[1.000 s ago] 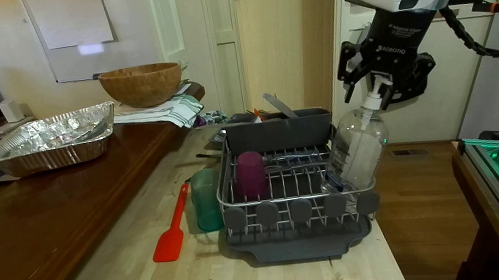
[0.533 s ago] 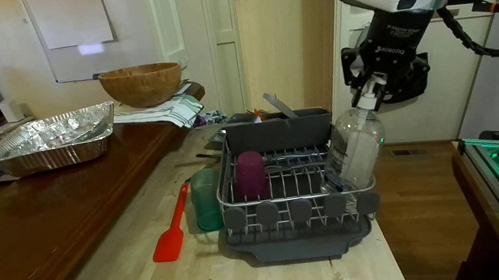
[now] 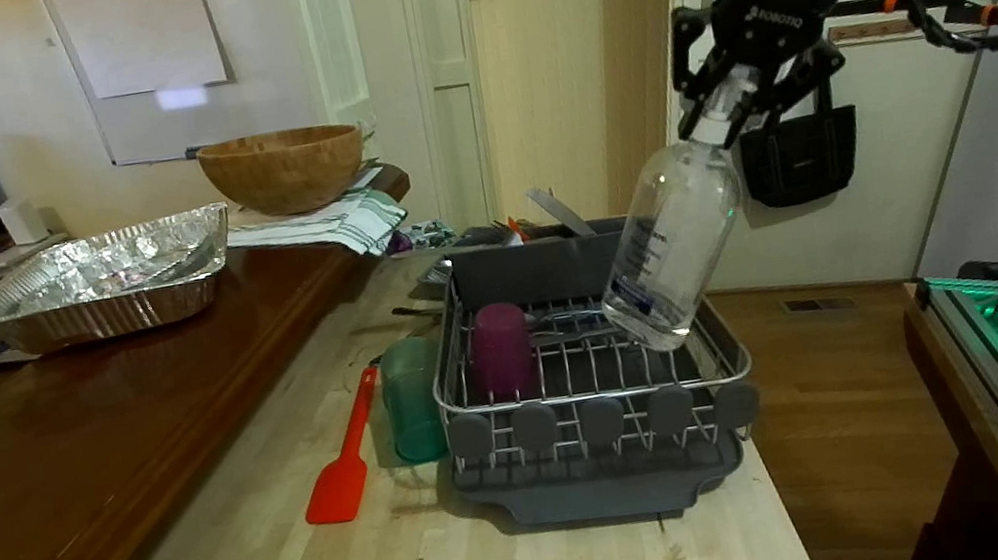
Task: Put the bottle on the counter
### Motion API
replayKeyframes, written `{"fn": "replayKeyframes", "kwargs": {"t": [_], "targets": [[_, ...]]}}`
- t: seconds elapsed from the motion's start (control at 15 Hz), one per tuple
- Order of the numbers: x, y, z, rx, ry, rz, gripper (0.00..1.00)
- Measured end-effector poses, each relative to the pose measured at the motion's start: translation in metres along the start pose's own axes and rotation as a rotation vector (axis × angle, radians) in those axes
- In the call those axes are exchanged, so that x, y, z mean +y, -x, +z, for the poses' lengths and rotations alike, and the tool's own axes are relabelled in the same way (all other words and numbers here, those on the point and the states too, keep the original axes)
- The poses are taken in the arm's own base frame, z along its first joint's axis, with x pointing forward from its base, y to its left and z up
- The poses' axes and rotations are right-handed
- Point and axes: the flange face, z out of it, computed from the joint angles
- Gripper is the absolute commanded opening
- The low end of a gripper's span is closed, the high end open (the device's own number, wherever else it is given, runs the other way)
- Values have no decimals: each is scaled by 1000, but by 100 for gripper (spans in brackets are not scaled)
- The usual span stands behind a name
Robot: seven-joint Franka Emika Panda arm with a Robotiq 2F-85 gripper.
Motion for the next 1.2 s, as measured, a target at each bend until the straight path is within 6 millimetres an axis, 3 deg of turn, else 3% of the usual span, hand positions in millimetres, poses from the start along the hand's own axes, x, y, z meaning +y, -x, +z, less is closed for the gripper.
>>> {"fn": "replayKeyframes", "kwargs": {"t": [0.27,0.53,0.6,0.73,1.2], "targets": [[31,21,-40,5,62,-53,12],[55,44,-78,62,-28,-51,12],[60,47,-88,70,-64,-55,37],[69,49,-103,60,-109,-68,37],[78,43,-100,57,-131,-80,37]]}}
